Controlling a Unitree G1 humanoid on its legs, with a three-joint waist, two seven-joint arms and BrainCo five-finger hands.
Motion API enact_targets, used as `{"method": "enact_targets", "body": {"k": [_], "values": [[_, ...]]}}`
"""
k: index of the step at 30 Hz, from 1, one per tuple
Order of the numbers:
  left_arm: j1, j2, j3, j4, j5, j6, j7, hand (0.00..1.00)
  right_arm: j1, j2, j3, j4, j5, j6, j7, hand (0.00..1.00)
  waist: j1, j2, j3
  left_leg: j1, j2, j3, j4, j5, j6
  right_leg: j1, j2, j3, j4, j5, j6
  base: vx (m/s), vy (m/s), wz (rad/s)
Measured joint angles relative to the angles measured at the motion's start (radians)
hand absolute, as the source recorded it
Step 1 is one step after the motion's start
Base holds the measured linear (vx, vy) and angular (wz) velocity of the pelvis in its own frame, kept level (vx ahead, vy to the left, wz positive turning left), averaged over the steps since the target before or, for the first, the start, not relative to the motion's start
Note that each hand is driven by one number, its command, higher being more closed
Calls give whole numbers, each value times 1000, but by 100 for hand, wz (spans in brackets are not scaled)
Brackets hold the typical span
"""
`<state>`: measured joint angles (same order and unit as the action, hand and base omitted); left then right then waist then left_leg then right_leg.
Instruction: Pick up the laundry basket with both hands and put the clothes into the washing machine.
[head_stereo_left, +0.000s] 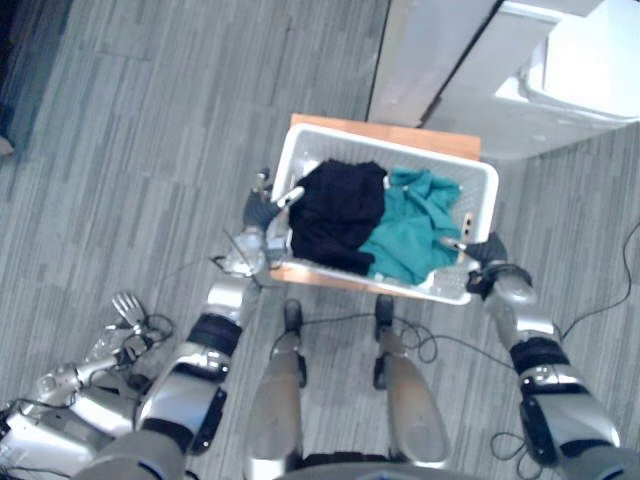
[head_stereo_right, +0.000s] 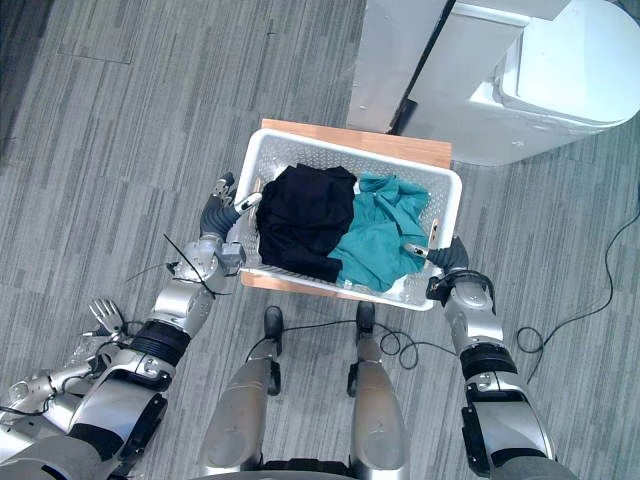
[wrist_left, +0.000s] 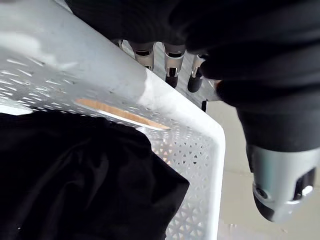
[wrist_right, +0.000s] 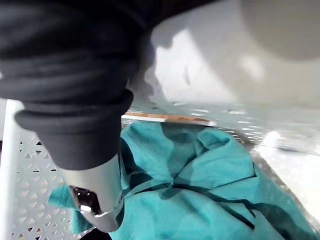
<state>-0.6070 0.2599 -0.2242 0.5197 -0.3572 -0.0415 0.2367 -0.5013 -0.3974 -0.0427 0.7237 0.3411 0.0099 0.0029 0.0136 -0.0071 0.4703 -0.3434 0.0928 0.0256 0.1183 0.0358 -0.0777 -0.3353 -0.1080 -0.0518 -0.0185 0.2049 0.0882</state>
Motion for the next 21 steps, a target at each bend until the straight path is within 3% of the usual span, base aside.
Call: {"method": "enact_targets", "body": {"k": [4,9,17,18,19,21], "values": [[-24,12,-30,51,51,7,-21,0,-11,-2,0,2,-1,1,-1,0,0,-3,-2,-4,-4,1,1,1,2,0,-3,0,-7,0,0,3,2,-1],[-138,41,-100,243,115,40,-47,0,-52,-1,9,40,-1,22,-3,0,-2,-19,-19,-28,-8,1,1,4,0,-14,-7,-1,-22,-1,1,-6,-2,-1],[-319,88,-99,463,180,47,-61,0,-211,16,54,113,-1,40,-21,0,-25,-51,-41,-90,-10,32,-13,41,-10,-93,-14,29,-37,-13,15,-71,-22,-8],[-330,96,-97,475,184,56,-61,100,-227,24,58,119,-1,39,-22,0,-26,-52,-41,-94,-6,39,-13,41,-11,-102,-13,34,-36,-13,16,-131,-37,-23],[-335,101,-95,480,185,56,-60,100,-233,26,61,119,-1,39,-22,100,-26,-54,-43,-99,-5,43,-13,42,-12,-109,-13,34,-35,-12,18,-108,-44,-16],[-362,108,-87,502,193,58,-57,100,-253,32,78,119,0,38,-22,100,-27,-55,-45,-114,-1,50,-14,44,-15,-128,-11,38,-35,-7,25,-118,-52,-10]]}}
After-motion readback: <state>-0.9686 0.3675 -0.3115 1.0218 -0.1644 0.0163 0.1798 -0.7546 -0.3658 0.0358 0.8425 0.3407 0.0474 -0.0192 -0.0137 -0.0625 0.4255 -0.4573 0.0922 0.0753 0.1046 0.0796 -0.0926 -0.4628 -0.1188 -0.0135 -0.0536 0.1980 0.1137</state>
